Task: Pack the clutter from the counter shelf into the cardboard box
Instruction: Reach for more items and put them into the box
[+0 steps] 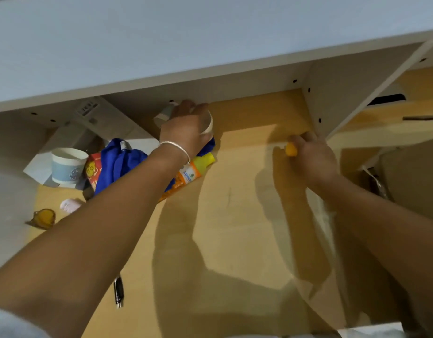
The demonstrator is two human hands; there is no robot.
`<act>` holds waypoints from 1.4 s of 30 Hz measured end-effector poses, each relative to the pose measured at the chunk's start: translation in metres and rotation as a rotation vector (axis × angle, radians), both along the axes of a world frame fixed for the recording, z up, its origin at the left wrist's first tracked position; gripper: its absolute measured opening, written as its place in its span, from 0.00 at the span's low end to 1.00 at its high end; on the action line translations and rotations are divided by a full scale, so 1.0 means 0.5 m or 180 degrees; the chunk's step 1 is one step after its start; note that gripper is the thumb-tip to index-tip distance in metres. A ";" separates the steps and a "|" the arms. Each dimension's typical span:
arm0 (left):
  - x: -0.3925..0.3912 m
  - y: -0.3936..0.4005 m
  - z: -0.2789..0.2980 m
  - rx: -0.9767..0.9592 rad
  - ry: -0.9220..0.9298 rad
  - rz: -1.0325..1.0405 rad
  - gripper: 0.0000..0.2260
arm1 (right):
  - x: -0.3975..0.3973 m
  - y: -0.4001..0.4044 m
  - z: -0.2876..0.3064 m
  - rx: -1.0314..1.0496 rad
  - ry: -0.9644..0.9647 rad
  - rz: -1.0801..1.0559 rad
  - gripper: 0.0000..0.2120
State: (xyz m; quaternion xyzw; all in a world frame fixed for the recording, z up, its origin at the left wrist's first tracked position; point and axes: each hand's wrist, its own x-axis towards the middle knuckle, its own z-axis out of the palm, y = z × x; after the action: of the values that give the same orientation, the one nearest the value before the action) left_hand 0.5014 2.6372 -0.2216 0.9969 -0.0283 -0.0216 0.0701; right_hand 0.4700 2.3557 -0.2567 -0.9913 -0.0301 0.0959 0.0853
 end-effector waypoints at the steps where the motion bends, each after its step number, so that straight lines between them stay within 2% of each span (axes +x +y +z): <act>1: -0.022 -0.005 0.012 -0.0061 -0.0080 -0.0072 0.22 | -0.019 0.003 0.014 0.0050 -0.0038 -0.0005 0.22; 5: -0.107 -0.029 0.070 -0.0347 -0.0356 -0.0417 0.26 | -0.116 0.012 0.090 0.0011 -0.0456 0.0141 0.22; 12: -0.184 -0.126 0.179 -0.0663 -0.0855 -0.1103 0.29 | -0.277 -0.027 0.230 0.0128 -0.1040 -0.0204 0.20; 21: -0.255 -0.367 0.298 -0.0794 -0.1213 -0.1785 0.29 | -0.416 -0.226 0.372 0.0355 -0.1320 -0.0549 0.23; 28: -0.319 -0.601 0.362 -0.0845 -0.1447 -0.2171 0.28 | -0.498 -0.440 0.394 0.0507 -0.1376 -0.0749 0.23; 33: -0.348 -0.723 0.349 -0.0837 -0.1175 -0.2282 0.30 | -0.540 -0.539 0.385 0.0657 -0.1358 -0.0785 0.23; 38: -0.371 -0.751 0.313 -0.0480 -0.0984 -0.2205 0.35 | -0.548 -0.587 0.380 0.0754 -0.1352 -0.0744 0.24; 42: -0.381 -0.710 0.299 -0.0366 -0.0995 -0.2024 0.34 | -0.524 -0.571 0.382 0.0863 -0.1330 -0.0610 0.25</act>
State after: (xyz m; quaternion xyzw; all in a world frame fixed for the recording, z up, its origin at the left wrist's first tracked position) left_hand 0.3111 2.2821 -0.0720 0.9239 -0.3485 0.1121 0.1107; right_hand 0.2081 2.0700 -0.0655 -0.9674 0.0344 -0.1243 0.2179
